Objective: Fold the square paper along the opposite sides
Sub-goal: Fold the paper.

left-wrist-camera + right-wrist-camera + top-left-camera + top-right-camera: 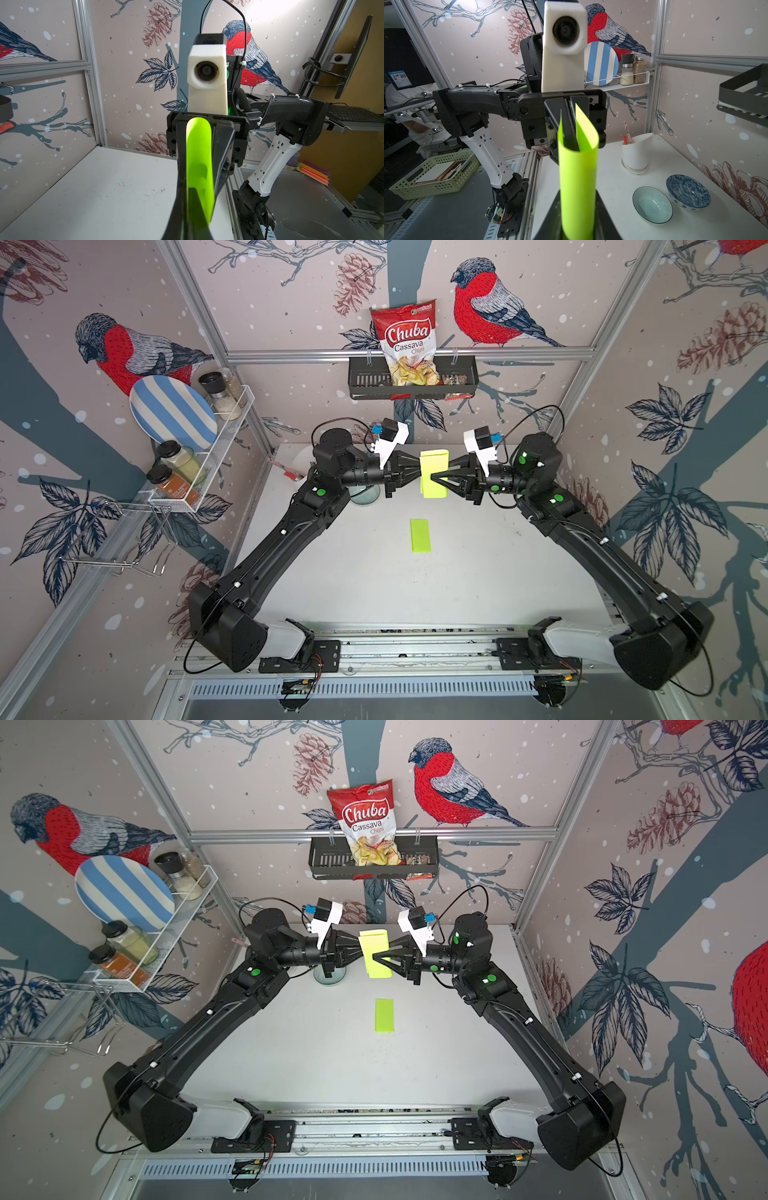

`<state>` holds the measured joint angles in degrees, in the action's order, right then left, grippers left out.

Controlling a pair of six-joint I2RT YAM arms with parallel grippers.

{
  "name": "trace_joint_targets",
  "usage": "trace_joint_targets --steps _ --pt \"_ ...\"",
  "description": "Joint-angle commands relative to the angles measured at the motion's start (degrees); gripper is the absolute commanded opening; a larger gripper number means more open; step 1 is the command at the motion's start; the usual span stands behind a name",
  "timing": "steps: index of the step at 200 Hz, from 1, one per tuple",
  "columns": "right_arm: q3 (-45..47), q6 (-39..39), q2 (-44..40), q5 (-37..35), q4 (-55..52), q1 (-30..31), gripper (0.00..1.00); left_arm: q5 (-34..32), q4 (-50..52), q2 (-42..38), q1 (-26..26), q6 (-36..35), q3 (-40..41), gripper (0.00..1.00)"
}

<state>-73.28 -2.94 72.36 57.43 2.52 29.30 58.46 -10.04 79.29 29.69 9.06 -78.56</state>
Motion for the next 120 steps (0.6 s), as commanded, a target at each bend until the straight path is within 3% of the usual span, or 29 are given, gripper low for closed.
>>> trace_joint_targets --steps 1,120 --pt "-0.05 0.31 -0.34 0.49 2.15 0.10 0.24 0.65 -1.12 -0.10 -0.23 -0.10 0.16 0.00" --pt "-0.15 0.46 -0.31 0.52 2.40 0.06 0.27 0.40 -2.00 -0.27 -0.23 0.17 0.96 0.00"
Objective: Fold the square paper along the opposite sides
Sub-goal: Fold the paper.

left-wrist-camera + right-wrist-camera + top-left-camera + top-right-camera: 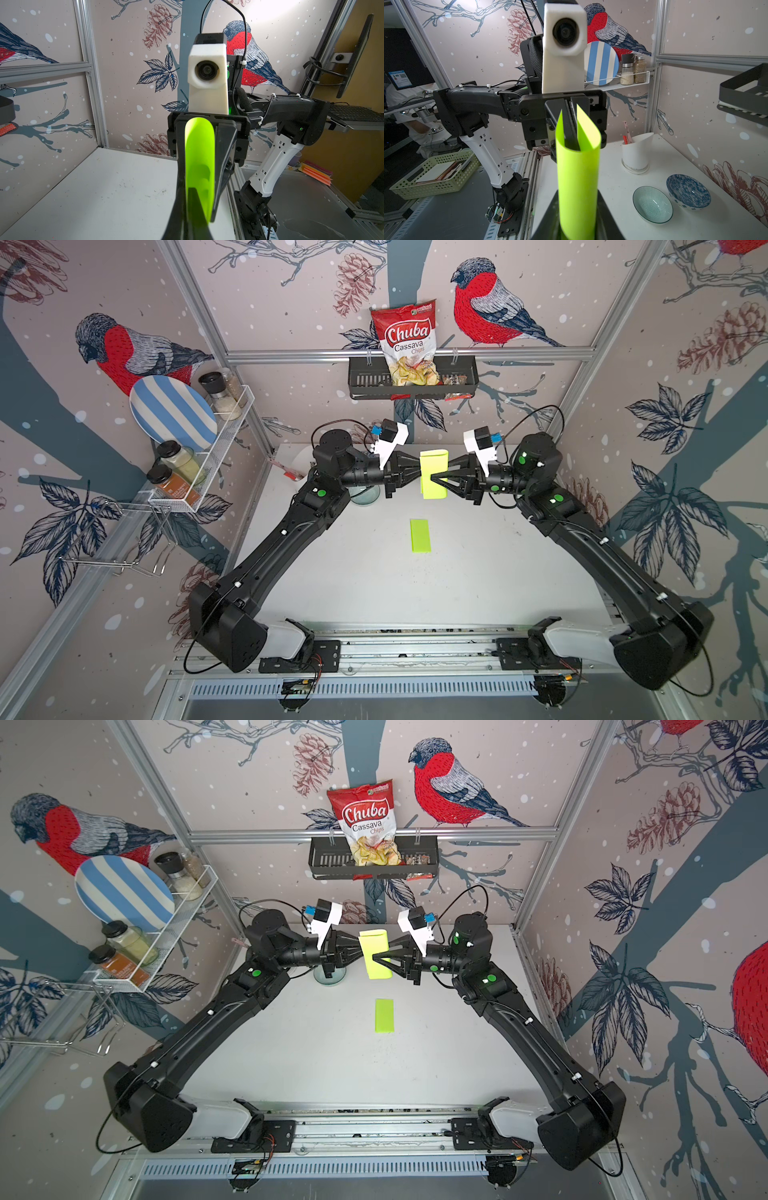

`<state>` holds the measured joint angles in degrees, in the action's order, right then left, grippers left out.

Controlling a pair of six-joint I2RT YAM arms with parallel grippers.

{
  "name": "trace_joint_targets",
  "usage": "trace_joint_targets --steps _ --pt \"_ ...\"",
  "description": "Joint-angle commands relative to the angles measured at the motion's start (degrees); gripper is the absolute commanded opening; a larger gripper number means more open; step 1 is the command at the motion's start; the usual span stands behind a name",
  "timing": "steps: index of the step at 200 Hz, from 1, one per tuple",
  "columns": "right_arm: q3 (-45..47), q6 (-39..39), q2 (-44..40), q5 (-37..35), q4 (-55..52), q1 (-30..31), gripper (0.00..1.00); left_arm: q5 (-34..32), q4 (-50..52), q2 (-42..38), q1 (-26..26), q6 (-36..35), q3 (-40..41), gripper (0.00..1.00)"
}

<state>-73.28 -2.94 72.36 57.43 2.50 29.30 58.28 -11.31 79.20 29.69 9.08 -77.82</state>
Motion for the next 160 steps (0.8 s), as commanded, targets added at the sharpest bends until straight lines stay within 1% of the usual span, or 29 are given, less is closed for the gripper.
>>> trace_joint_targets --steps 1,160 --pt "-0.13 0.43 -0.30 0.55 2.38 0.06 0.27 0.50 -0.73 -0.18 -0.24 0.15 0.21 0.00" --pt "-0.12 0.04 -0.32 0.58 3.37 0.10 0.26 0.85 -1.11 -0.01 -0.24 0.43 0.54 0.00"
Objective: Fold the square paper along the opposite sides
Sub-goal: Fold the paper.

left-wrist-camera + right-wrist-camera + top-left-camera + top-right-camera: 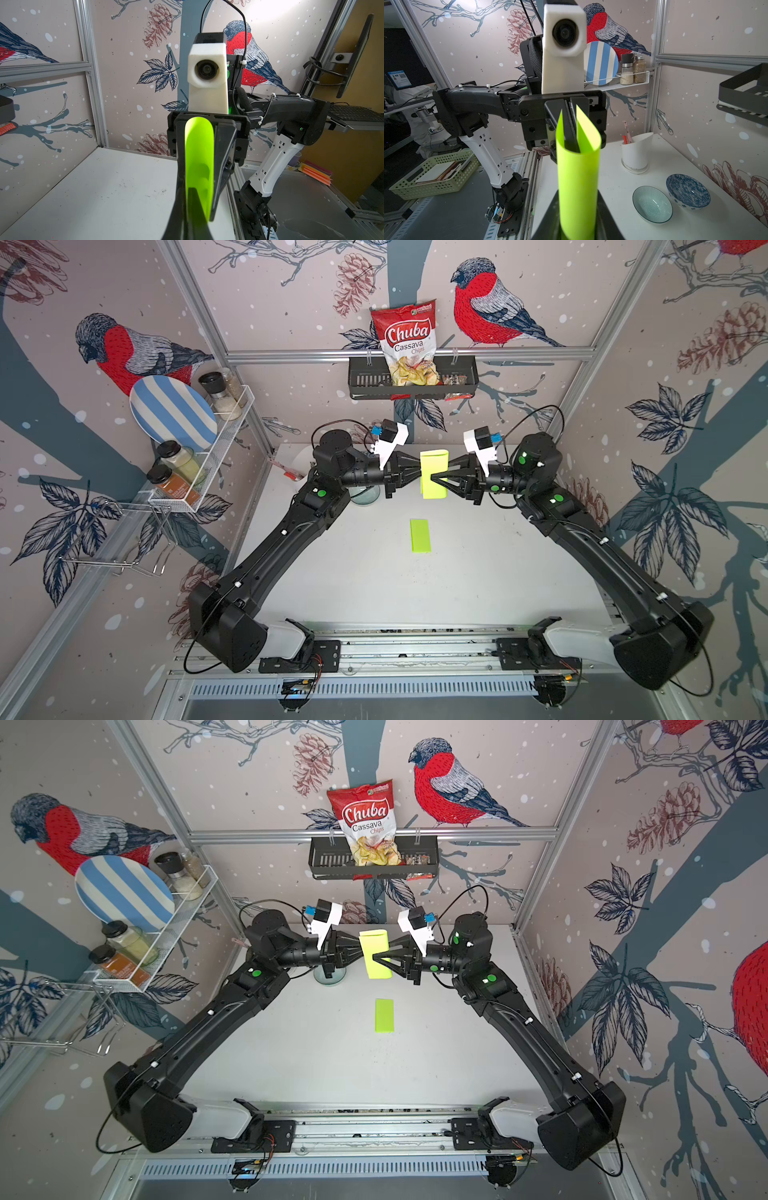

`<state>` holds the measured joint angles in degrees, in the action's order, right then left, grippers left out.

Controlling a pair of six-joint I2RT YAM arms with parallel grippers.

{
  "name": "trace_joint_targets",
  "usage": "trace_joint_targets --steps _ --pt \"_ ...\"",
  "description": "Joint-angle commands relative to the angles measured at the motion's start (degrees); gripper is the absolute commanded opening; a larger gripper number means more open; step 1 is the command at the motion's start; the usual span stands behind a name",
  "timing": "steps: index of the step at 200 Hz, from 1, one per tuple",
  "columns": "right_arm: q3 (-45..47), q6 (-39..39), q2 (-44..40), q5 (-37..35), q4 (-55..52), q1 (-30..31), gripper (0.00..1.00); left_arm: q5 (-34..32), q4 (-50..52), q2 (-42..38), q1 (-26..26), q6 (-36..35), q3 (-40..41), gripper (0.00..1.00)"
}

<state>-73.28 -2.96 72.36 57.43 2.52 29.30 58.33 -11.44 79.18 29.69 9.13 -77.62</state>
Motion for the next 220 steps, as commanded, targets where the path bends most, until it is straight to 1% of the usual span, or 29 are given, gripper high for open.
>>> trace_joint_targets --steps 1,94,145,175,203,220 --pt "-0.12 0.06 -0.30 0.58 3.36 0.08 0.26 0.77 -1.01 0.06 -0.24 0.38 0.31 0.00" --pt "-0.16 -0.03 -0.31 0.75 3.72 0.06 0.29 0.65 -1.02 -0.08 -0.18 0.38 0.53 0.00" --pt "-0.03 -0.03 -0.33 0.82 3.72 0.15 0.24 0.75 -1.08 -0.08 -0.17 0.37 0.49 0.00" --pt "-0.11 -0.03 -0.29 0.84 3.79 0.17 0.23 0.78 -1.04 -0.08 -0.22 0.37 0.47 0.00" --pt "-0.05 -0.11 -0.31 0.84 4.00 0.21 0.28 0.74 -1.02 0.02 -0.18 0.37 0.46 0.00" --pt "-0.07 -0.11 -0.29 0.89 4.07 0.23 0.29 0.74 -1.02 0.02 -0.19 0.41 0.47 0.00"
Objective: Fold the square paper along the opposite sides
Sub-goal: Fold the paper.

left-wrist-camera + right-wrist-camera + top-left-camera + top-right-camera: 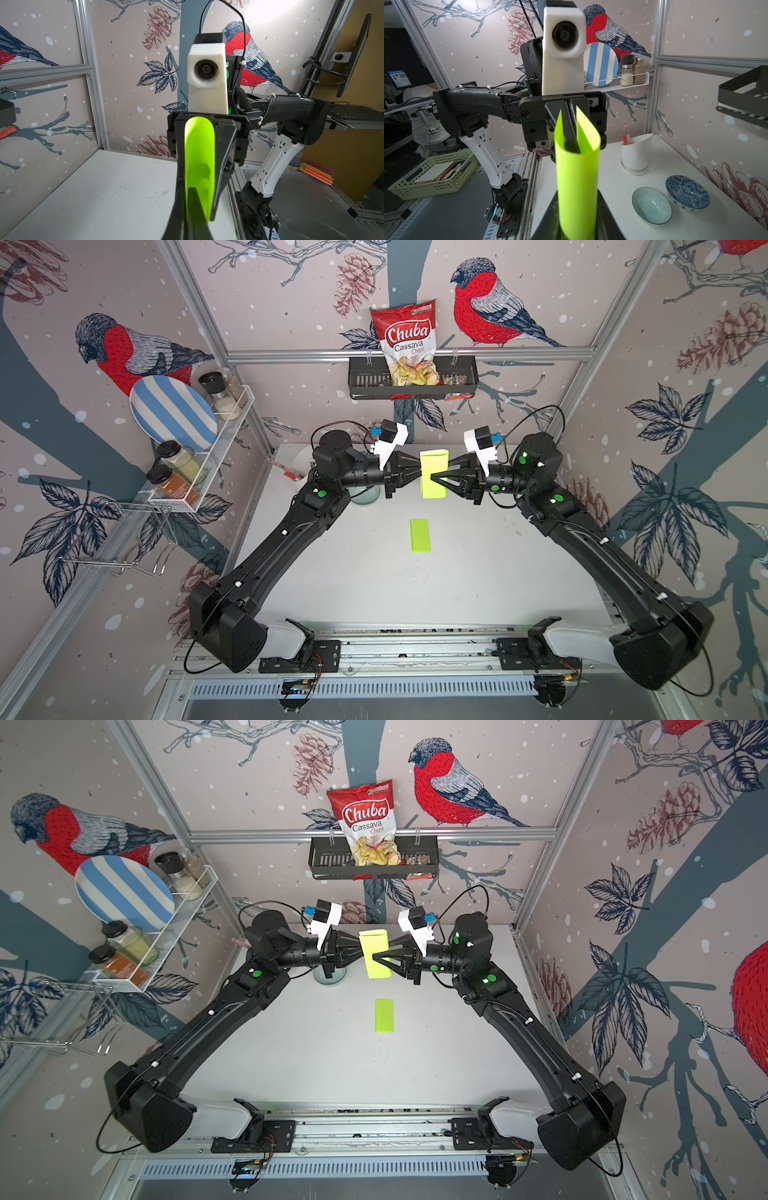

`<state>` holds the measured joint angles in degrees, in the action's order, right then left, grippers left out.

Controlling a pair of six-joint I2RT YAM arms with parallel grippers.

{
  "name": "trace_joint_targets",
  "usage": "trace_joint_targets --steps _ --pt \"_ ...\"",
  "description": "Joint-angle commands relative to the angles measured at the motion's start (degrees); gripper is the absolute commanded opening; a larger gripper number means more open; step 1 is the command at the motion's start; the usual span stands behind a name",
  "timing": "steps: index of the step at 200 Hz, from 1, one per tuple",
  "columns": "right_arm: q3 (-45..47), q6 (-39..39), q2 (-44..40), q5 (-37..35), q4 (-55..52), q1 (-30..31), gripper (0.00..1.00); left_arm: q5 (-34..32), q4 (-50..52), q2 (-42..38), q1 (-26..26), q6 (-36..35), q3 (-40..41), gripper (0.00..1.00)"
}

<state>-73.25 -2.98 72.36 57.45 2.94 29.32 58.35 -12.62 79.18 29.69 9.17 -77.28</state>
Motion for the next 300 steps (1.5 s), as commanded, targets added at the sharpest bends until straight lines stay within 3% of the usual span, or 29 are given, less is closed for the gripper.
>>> trace_joint_targets --steps 1,90,300 --pt "-0.07 -0.14 -0.29 0.84 3.65 0.21 0.29 0.76 0.19 0.01 -0.18 0.35 0.11 0.00" --pt "-0.21 -0.18 0.06 0.91 4.09 0.30 0.28 0.89 0.02 0.19 -0.17 0.41 0.26 0.00" --pt "-0.20 -0.18 0.38 0.93 4.53 0.77 0.16 0.44 -1.09 -0.06 -0.21 0.75 0.20 0.00"
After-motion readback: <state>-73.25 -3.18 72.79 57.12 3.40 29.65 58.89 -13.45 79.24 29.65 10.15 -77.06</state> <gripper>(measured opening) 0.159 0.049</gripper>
